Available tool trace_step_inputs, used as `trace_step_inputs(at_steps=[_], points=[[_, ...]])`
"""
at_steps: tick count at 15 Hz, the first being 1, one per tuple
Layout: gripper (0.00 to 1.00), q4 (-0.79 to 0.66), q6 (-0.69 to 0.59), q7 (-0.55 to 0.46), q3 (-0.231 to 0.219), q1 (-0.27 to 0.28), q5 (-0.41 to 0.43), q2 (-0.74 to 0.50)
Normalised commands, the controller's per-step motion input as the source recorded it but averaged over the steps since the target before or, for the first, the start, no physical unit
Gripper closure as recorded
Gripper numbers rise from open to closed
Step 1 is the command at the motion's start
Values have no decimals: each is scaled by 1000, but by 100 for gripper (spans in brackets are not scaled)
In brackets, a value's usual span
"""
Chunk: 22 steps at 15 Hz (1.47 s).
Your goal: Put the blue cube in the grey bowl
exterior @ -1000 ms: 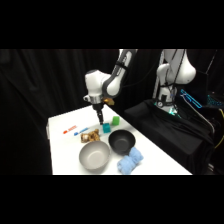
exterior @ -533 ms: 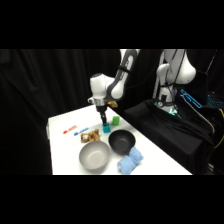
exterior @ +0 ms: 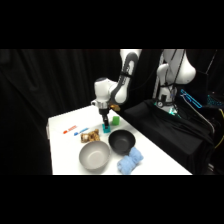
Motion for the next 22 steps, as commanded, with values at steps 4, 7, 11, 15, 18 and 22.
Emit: trace_step_inputs(at_steps=[4, 7, 11, 15, 18, 22], points=[[0, -37, 233, -154, 136, -97, 119, 64], [26, -31, 204, -126, 88, -84, 81, 33], [60, -46, 192, -97, 46, -72, 46, -13], [70, -81, 21, -27, -29, -17, -11, -125], [74, -121, -322, 44, -101, 58, -84, -373], [74, 23, -487, 96, -117, 124, -149, -373]])
